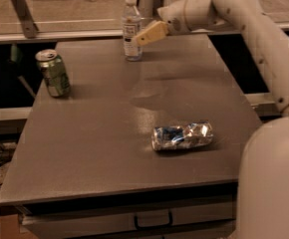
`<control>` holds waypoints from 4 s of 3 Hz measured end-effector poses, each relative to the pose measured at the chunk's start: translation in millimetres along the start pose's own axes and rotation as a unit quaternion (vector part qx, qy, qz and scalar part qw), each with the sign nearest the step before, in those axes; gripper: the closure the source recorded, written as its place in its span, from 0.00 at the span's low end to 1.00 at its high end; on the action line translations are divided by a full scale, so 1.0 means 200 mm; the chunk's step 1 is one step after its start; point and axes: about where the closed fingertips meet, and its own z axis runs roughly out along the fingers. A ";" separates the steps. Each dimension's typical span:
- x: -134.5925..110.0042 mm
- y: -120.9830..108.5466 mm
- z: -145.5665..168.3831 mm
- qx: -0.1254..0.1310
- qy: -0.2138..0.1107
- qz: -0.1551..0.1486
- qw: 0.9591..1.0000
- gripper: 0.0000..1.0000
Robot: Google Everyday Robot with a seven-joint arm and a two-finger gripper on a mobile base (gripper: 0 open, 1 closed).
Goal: Move blue plastic bottle near redbull can
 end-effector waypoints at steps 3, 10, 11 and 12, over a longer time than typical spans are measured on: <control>-0.15 0.05 0.27 0.013 -0.059 0.022 0.998 0.17; 0.05 0.60 -0.57 -0.090 -0.124 0.000 0.988 1.00; 0.13 0.74 -0.70 -0.106 -0.100 -0.006 0.989 0.98; 0.19 0.81 -0.76 -0.116 -0.075 -0.007 0.990 0.74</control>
Offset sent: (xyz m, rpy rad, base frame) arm 0.0197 0.0686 -0.0003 0.1213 -0.0497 -0.0629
